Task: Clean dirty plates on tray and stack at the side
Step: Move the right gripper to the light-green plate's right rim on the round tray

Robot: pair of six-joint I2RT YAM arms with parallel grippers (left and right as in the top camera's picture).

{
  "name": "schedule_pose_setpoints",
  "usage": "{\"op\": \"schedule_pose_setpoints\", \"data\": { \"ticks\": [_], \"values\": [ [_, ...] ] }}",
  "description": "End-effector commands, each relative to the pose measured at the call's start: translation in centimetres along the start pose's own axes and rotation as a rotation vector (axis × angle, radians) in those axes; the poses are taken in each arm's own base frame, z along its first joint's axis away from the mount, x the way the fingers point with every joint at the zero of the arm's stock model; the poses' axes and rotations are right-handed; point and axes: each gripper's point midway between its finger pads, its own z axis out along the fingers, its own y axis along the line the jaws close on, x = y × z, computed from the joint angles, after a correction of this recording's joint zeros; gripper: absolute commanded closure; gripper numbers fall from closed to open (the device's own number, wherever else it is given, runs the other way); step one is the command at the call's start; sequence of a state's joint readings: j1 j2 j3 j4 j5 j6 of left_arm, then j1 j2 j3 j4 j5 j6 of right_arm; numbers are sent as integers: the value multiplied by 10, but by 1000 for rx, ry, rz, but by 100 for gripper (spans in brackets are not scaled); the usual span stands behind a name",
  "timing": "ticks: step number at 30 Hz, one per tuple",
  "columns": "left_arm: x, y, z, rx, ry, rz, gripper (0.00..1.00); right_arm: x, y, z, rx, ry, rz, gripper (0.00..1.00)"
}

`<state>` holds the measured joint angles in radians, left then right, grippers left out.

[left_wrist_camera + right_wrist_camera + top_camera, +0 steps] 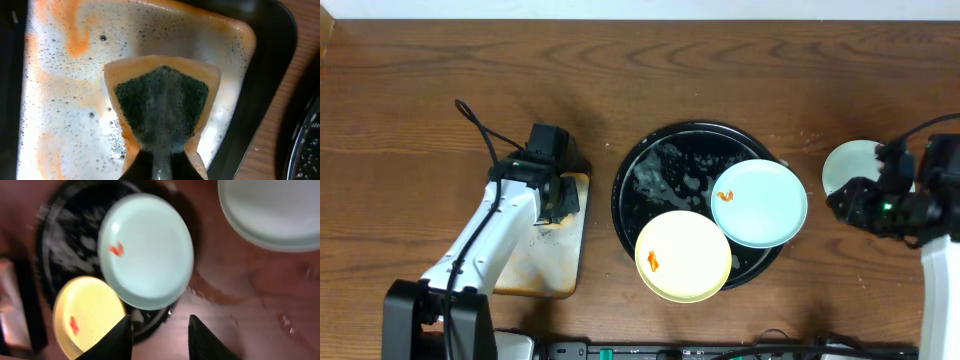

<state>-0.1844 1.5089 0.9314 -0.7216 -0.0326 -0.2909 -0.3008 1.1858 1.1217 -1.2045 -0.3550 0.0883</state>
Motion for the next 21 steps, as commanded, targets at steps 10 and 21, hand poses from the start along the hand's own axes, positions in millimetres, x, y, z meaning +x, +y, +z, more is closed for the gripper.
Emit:
{"op": "schedule_pose_setpoints", "data": {
  "ticks": [10,21],
  "values": [
    [-4,1,-6,-2,-11,-1,93,41,-37,86,37,141,115,55],
    [-4,2,-6,-3,-9,-1,93,33,-16,124,29,37,-37,73]
  ]
}}
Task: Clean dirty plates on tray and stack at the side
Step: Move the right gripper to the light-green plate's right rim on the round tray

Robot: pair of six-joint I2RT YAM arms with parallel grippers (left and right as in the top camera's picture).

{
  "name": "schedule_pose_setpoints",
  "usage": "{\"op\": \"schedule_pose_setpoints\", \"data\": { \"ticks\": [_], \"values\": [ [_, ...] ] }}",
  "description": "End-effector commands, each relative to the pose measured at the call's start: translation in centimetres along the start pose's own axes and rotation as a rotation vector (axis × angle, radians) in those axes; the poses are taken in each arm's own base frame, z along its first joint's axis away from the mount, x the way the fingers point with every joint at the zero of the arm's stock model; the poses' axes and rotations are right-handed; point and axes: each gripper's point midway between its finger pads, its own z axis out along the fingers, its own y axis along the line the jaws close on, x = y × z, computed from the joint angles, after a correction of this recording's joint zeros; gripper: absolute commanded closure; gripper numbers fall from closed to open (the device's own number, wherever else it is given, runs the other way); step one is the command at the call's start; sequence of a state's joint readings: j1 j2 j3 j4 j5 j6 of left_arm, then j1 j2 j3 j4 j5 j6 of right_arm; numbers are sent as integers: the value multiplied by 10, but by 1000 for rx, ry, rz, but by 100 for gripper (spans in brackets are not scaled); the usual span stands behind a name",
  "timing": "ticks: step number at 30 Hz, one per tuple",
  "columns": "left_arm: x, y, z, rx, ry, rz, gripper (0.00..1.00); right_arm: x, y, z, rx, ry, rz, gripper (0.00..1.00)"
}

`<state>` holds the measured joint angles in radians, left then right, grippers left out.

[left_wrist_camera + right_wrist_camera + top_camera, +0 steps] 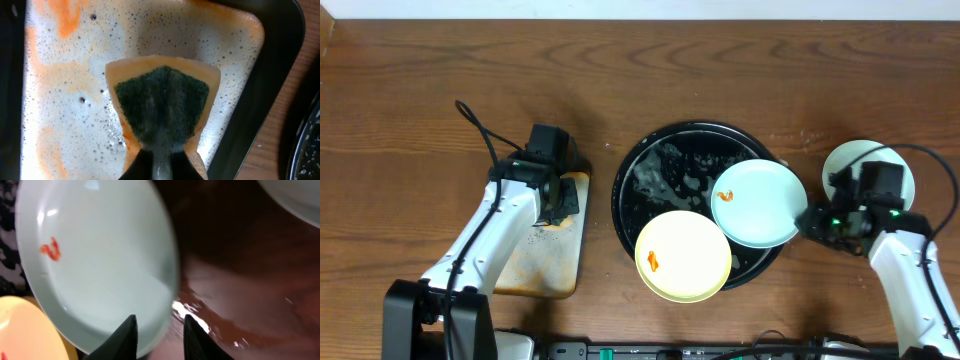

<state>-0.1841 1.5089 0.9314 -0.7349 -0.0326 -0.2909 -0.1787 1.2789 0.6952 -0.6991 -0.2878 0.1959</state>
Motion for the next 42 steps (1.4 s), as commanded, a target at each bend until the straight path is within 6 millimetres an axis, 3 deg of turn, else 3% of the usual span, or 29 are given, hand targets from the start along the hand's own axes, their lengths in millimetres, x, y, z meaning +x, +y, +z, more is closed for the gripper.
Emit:
{"op": "schedule_pose_setpoints", "data": {
  "ticks": [1,7,16,19,21,23,27,32,37,42],
  "values": [
    [-7,0,-6,2,-21,-1,93,-2,15,5,-6,-17,-56,75],
    [-7,0,-6,2,-21,-1,93,-16,21,13,53,-79,-155,91],
    [-6,-4,-6,30,-13,14,93,-32,29,14,47,-132,-221,94],
    [-6,-4,-6,29,-12,18,93,-31,32,2,49,-108,-188,85],
    [-6,-5,-6,30,-14,18,93,-29,33,-6,56,-89,-161,70],
    [-6,-5,-6,30,-14,18,93,-22,31,-12,75,-50,-127,66],
    [-6,-5,-6,30,-13,18,93,-1,4,-13,206,21,-37,65],
    [-6,-5,-6,30,-13,18,93,6,-7,3,237,36,-36,67],
    [-6,-5,-6,30,-13,18,93,0,-11,28,220,2,-45,72],
    [-6,-5,-6,30,-13,18,93,-8,-2,44,162,-6,-89,80]
  ]
}}
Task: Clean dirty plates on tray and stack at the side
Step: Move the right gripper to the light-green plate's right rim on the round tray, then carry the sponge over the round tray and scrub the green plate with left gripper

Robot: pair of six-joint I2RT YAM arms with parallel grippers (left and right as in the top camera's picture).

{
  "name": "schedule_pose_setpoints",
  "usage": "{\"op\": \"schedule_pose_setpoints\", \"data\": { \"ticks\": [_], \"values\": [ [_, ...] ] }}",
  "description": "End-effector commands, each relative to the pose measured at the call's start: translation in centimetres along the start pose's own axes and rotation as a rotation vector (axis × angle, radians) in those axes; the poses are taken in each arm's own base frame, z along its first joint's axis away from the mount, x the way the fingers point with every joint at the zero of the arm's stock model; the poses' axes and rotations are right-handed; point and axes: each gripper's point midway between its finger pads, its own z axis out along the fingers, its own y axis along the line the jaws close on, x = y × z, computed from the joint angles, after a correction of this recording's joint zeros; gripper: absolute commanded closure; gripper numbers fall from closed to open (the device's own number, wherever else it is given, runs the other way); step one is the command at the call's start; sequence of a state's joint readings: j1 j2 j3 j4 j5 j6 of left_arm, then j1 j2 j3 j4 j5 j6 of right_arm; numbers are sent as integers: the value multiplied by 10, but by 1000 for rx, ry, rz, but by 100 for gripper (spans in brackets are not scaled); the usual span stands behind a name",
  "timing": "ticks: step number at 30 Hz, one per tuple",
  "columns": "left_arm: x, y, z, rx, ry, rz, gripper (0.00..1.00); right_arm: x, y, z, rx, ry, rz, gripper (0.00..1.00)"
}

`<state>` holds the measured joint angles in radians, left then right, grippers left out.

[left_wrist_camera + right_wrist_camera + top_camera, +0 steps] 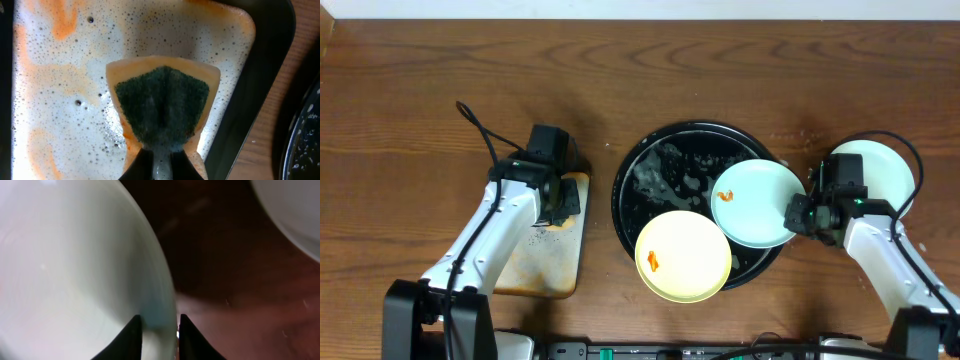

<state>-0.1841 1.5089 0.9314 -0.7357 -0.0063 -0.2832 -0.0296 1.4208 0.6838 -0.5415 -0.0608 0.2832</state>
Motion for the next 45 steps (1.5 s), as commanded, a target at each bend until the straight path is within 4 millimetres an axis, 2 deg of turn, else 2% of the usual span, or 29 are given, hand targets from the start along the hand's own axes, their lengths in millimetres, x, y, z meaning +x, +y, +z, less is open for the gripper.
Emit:
{"op": "schedule_pose_setpoints", "data": {
  "ticks": [1,6,14,18,24,27,34,38,45],
  "values": [
    [-7,0,-6,6,-23,11,93,2,9,8,-37,14,-50,80],
    [-7,0,-6,5,-21,11,93,-10,13,8,-52,-29,-134,84],
    [-7,-1,-6,7,-22,14,93,-15,13,8,-45,-53,-162,92],
    [-8,-17,-7,96,-20,41,93,-21,13,7,-45,-77,-171,92],
    [-10,-26,-9,147,-23,50,93,-21,14,7,-45,-78,-180,93],
    [-16,-50,-19,266,-30,64,92,-21,14,7,-46,-77,-182,93],
    [-42,-132,-56,536,-164,103,93,-18,13,7,-42,-63,-181,93],
    [-40,-183,-72,627,-242,186,93,-17,12,8,-42,-59,-180,94],
    [-28,-253,-73,705,-230,267,93,-15,12,8,-40,-51,-180,94]
  ]
}}
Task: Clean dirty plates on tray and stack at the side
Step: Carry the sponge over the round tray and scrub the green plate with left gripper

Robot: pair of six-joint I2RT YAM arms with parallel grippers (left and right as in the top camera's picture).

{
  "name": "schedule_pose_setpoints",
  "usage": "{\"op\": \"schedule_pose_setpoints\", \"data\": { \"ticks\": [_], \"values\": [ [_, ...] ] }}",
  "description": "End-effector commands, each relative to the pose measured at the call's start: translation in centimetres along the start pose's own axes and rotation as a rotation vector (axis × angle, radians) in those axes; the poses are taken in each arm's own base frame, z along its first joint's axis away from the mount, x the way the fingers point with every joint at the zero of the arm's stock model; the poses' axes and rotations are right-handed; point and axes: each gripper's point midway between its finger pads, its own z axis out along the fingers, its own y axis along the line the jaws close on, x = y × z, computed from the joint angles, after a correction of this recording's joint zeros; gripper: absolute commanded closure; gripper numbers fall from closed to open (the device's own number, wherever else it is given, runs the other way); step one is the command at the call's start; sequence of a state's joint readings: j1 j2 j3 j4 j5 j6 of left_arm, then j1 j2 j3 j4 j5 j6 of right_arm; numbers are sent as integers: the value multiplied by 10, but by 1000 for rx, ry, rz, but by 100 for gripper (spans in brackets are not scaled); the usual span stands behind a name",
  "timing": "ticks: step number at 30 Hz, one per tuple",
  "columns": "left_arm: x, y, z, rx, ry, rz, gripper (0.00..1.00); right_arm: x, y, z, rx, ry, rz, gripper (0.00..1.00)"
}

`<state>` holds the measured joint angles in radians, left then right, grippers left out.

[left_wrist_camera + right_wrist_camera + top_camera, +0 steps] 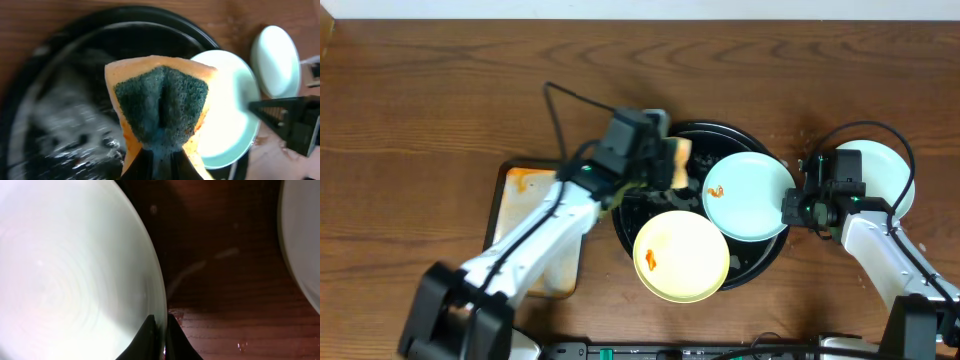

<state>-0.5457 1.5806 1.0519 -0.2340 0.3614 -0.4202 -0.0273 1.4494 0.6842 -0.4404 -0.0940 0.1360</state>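
A light blue plate with an orange smear lies on the right of the round black tray. My right gripper is shut on its right rim. A yellow plate with an orange smear lies at the tray's front. My left gripper is shut on an orange sponge with a green pad. It holds the sponge over the tray, just left of the blue plate.
A clean pale plate sits on the table right of the tray, behind my right arm. A rectangular black tray of orange-stained foam lies at the left. Suds cover the round tray's floor.
My left gripper has gone with the sponge from the foam tray to over the round tray beside the blue plate. My right gripper has shut on the blue plate's rim.
At first the left gripper held the sponge over the foam tray and the right hung open near the clean plate. The right gripper then stood open at the blue plate's right edge, later straddling its rim. Now it grips the rim and the sponge is beside the plate.
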Motion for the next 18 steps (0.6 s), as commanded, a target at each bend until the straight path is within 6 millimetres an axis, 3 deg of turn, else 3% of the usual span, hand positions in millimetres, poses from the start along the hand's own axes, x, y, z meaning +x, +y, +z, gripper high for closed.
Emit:
{"op": "schedule_pose_setpoints", "data": {
  "ticks": [1,7,13,18],
  "values": [
    [-4,-26,22,43,27,0,93,3,1,2,7,14,-25,94],
    [13,-59,62,93,123,41,93,5,0,2,12,23,-24,94],
    [40,-77,93,101,198,62,93,5,0,2,11,24,-24,95],
    [51,-81,111,109,211,37,93,6,0,2,12,28,-23,95]
  ]
}}
